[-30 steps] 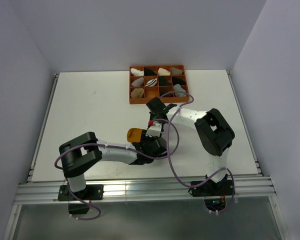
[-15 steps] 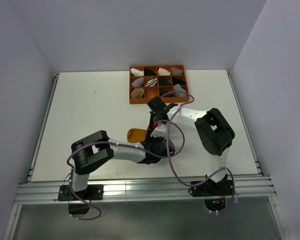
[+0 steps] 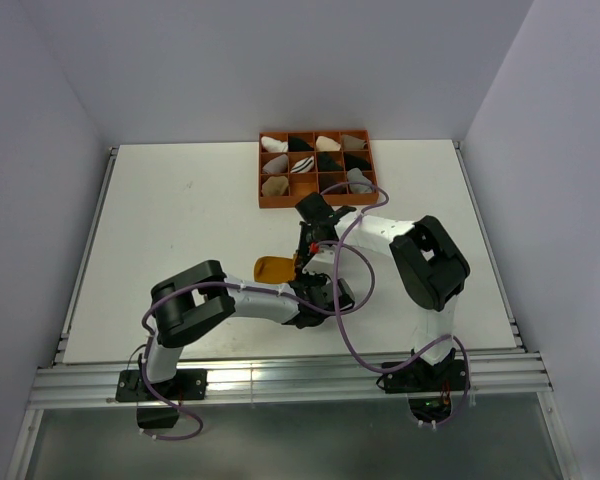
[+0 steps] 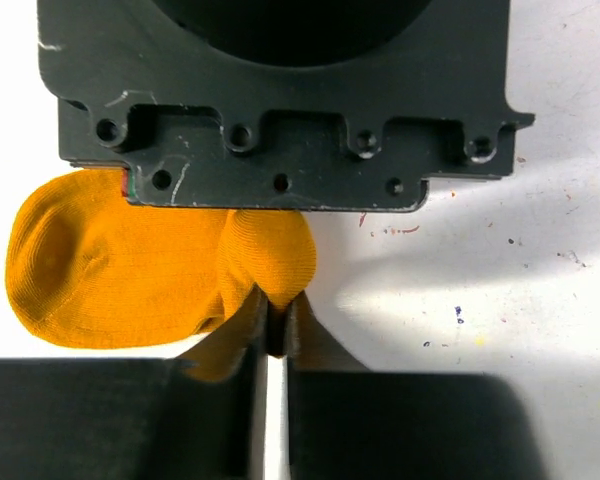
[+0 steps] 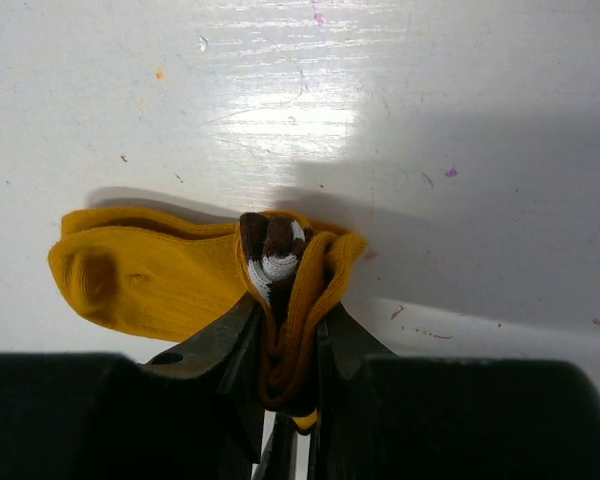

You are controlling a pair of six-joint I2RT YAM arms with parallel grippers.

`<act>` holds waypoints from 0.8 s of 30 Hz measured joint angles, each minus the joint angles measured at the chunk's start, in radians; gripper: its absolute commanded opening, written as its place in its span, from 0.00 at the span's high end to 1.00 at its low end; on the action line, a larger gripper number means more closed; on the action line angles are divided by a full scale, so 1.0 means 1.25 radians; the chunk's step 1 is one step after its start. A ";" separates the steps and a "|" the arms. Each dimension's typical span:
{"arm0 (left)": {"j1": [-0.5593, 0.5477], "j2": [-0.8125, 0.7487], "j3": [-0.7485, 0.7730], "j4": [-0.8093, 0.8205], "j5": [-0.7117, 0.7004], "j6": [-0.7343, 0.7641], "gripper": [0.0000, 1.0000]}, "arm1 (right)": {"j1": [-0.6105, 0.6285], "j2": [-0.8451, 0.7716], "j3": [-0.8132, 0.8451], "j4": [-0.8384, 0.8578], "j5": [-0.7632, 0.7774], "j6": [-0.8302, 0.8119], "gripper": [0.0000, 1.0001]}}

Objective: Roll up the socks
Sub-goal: Roll the sock at the center of the board.

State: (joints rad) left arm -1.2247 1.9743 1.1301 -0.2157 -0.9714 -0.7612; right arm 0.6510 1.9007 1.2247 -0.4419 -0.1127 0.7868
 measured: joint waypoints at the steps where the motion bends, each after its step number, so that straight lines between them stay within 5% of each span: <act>1: 0.001 0.000 0.000 0.000 0.002 0.000 0.99 | 0.000 0.000 0.000 0.002 0.000 0.000 0.99; 7: 0.011 -0.046 -0.047 0.016 0.049 0.000 0.99 | 0.000 -0.009 -0.021 0.034 -0.019 0.003 0.66; 13: 0.118 -0.194 -0.186 0.093 0.232 -0.052 0.99 | 0.010 -0.047 -0.050 0.077 -0.025 0.008 0.48; 18: 0.241 -0.287 -0.305 0.194 0.379 -0.101 0.99 | 0.011 -0.106 -0.070 0.124 -0.015 0.006 0.36; 24: 0.341 -0.325 -0.384 0.315 0.572 -0.147 0.99 | 0.012 -0.167 -0.111 0.179 -0.006 0.007 0.35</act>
State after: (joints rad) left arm -0.7979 1.5681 0.6498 0.1783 -0.2569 -0.9451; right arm 0.6662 1.6920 1.0859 -0.2176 -0.1204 0.7959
